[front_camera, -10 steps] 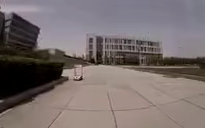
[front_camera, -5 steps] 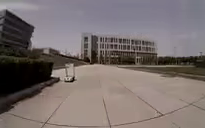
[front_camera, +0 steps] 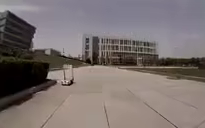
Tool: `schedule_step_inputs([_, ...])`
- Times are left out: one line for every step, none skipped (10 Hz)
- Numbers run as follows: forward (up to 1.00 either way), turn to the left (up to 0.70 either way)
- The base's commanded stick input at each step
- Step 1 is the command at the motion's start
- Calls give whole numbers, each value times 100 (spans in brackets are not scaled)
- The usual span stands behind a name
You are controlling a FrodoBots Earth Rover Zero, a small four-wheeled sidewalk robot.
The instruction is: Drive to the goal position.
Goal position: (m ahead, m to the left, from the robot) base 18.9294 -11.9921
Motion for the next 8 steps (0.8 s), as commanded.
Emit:
schedule_step_inputs([100, 0])
schedule_step_inputs([100, 0])
schedule_step_inputs([100, 0])
schedule_step_inputs([100, 0])
schedule_step_inputs([100, 0])
schedule_step_inputs([100, 0])
schedule_step_inputs([100, 0])
schedule_step_inputs([100, 0])
